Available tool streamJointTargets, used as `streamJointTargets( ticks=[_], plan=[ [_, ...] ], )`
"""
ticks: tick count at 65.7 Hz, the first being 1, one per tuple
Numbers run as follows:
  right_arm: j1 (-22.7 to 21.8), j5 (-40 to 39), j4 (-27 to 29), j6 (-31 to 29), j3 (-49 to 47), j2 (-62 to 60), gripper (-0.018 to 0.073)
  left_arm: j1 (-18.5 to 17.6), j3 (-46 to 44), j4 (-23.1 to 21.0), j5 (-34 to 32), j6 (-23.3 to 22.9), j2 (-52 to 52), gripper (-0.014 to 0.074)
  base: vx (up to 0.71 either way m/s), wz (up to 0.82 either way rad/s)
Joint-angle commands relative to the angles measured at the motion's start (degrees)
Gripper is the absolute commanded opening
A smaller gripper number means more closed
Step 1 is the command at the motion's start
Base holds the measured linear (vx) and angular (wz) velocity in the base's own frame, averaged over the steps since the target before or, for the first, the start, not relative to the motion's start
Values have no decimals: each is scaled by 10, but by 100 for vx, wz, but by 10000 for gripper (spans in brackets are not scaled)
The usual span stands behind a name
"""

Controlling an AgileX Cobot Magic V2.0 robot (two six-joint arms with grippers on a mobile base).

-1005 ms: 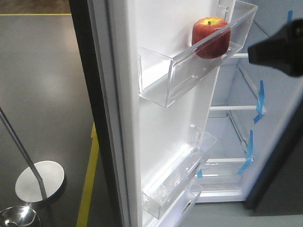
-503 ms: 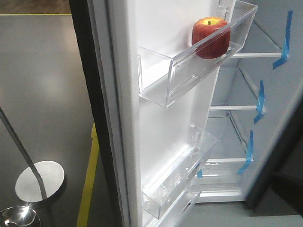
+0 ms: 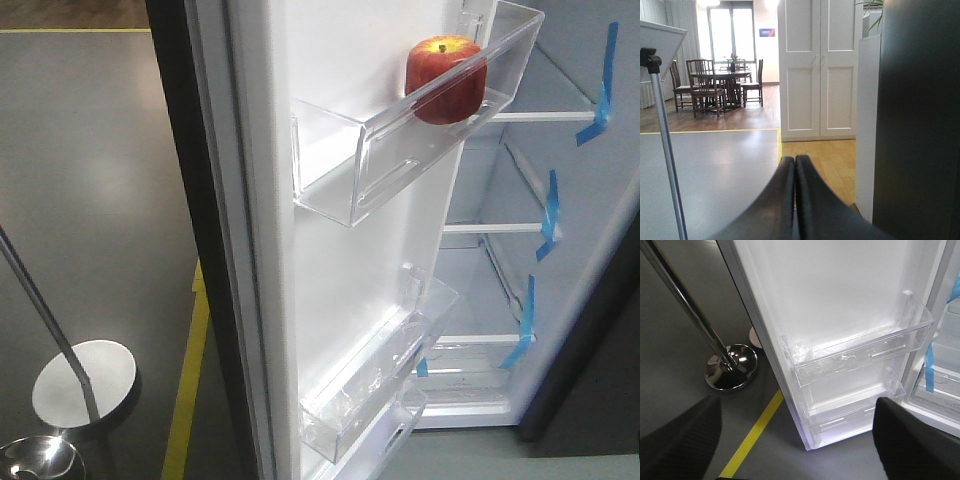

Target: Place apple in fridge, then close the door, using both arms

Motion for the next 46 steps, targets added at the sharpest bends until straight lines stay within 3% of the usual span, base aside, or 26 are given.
streamJointTargets(
  ticks=[1, 17, 34, 46],
  plan=[
    [-1, -26, 19, -6, -14, 5, 587, -5, 15, -5, -44, -1, -1, -6, 0, 0],
    [-1, -20, 19, -6, -14, 5, 587, -5, 15, -6, -57, -5, -1, -6, 0, 0],
    [-1, -20, 19, -6, -14, 5, 587, -5, 0, -45, -97, -111, 1, -6, 0, 0],
    [-1, -20, 19, -6, -14, 5, 587, -5, -133, -40, -3, -92, 70, -6, 0, 0]
  ],
)
